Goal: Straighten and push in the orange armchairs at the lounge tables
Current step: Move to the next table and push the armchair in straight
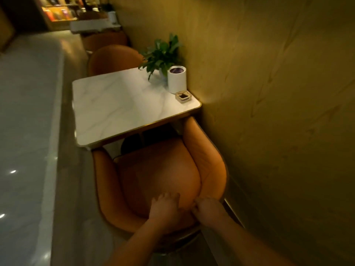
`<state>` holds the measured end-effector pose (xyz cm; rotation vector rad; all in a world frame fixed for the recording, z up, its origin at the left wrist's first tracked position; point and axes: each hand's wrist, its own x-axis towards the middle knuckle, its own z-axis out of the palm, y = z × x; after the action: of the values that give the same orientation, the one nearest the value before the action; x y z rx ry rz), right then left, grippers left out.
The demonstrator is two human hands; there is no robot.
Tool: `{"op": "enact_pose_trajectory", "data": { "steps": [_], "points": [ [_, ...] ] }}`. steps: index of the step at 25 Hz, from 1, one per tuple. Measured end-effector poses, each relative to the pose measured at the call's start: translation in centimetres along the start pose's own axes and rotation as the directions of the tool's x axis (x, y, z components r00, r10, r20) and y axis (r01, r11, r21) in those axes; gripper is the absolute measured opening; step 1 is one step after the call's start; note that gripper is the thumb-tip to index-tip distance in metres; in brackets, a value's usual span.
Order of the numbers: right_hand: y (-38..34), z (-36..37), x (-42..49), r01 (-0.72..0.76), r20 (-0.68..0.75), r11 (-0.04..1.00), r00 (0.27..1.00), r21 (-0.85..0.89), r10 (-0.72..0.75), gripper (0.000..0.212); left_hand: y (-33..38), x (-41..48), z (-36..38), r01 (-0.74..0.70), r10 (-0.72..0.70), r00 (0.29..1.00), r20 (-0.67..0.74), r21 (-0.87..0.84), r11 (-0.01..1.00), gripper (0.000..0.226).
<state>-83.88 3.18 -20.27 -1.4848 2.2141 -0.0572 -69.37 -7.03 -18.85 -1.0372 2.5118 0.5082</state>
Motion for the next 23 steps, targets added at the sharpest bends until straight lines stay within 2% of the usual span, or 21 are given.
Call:
{"op": "enact_pose_trajectory", "data": {
  "steps": [4,8,9,11,13,16,18,20,23],
  "points": [
    [0.8,0.8,1.0,0.057,-0.012,0.998,0.998,-0.029,-0.057,0.041,-1.7,-0.7,2.3,0.161,-0.157,0.986,0.051,-0.108,0.981,0.056],
    [0.9,1.4,1.9,0.064,-0.024,0.996,0.998,-0.069,-0.066,0.082,-4.0,-1.1,6.0,0.264,-0.257,0.964,0.069,-0.149,0.953,0.061],
    [1.1,1.4,2.3,0.079,-0.022,0.992,0.996,-0.094,-0.082,0.080,-4.3,-1.0,6.8,0.270,-0.267,0.963,0.038,-0.150,0.951,0.063],
    [1.4,1.4,2.9,0.086,0.028,0.985,0.996,-0.151,-0.083,0.052,-4.2,-0.8,7.6,0.282,-0.293,0.956,-0.036,-0.180,0.942,0.064],
    [1.5,1.3,3.1,0.053,0.057,0.985,0.997,-0.164,-0.044,0.037,-3.7,-0.8,7.5,0.303,-0.321,0.945,-0.062,-0.205,0.931,0.065],
    [1.4,0.2,3.6,-0.014,0.140,0.986,0.989,-0.168,0.038,0.033,-3.2,-0.6,6.1,0.321,-0.326,0.945,0.015,-0.231,0.918,0.066],
    [1.5,-0.1,3.6,-0.014,0.197,0.989,0.979,-0.149,0.043,0.035,-2.9,-0.8,5.7,0.339,-0.341,0.939,0.035,-0.248,0.908,0.065],
    [2.1,0.2,2.6,-0.012,0.199,0.991,0.979,-0.133,0.039,0.041,-1.9,-1.6,6.6,0.351,-0.370,0.929,-0.021,-0.270,0.897,0.064],
    [3.7,1.2,-0.1,-0.011,0.117,0.989,0.993,-0.150,0.028,0.047,0.5,-3.4,8.5,0.352,-0.418,0.894,-0.163,-0.324,0.878,0.059]
  ]
}}
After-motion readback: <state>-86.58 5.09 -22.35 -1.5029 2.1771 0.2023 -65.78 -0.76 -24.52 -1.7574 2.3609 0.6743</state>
